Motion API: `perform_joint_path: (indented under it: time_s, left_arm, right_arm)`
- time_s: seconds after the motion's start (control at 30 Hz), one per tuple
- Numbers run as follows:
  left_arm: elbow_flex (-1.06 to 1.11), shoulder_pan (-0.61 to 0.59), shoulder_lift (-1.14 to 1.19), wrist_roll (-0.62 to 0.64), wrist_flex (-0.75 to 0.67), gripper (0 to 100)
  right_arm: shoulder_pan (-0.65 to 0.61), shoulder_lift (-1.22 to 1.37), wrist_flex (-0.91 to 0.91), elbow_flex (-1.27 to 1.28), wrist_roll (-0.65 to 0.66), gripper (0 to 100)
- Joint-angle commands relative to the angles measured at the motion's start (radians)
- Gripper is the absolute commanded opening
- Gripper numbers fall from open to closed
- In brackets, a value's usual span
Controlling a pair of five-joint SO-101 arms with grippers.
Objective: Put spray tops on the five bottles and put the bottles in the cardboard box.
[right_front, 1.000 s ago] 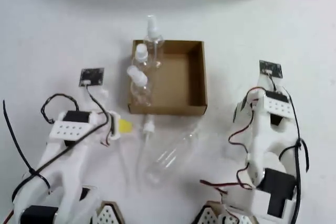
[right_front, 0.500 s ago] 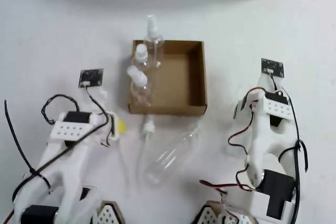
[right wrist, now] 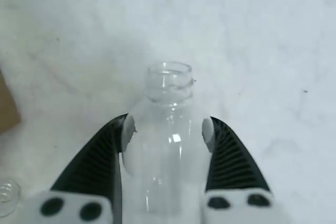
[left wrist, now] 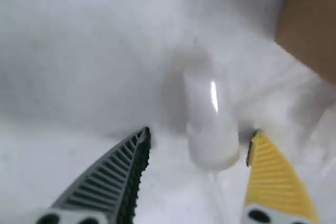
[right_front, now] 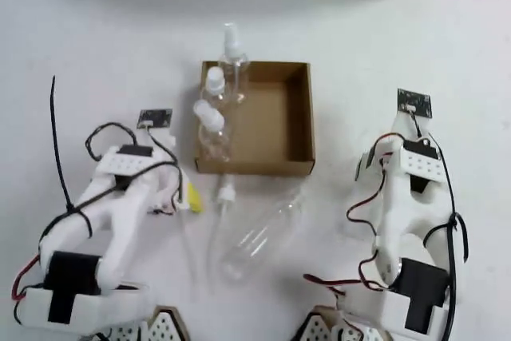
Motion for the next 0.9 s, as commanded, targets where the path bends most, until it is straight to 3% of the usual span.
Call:
perform_joint_path:
  time_s: [0.0, 0.3, 0.4, 0.5, 0.6, 0.87]
  left_arm:
    - [-0.075, 0.015, 0.005, 0.084, -0.009, 29]
    - [-0.077, 0.087, 0.008, 0.129, -0.009, 29]
    - [-0.077, 0.09, 0.007, 0.121, -0.011, 20]
    - [-0.077, 0.091, 0.005, 0.015, -0.034, 1]
    - [-0.077, 0.093, 0.005, -0.017, -0.035, 6]
    - [-0.068, 0.084, 0.004, -0.021, -0.038, 2]
  right_arm:
    - [-0.012, -0.021, -0.01, -0.012, -0.009, 1.6]
    - [-0.012, -0.021, -0.01, -0.014, -0.009, 1.6]
    - [-0.012, -0.021, -0.01, -0.014, -0.009, 1.6]
    - [-0.012, -0.021, -0.01, -0.014, -0.009, 1.6]
    - [-0.012, -0.018, -0.01, -0.014, -0.009, 1.6]
    - [-0.042, -0.015, -0.008, -0.011, -0.009, 1.6]
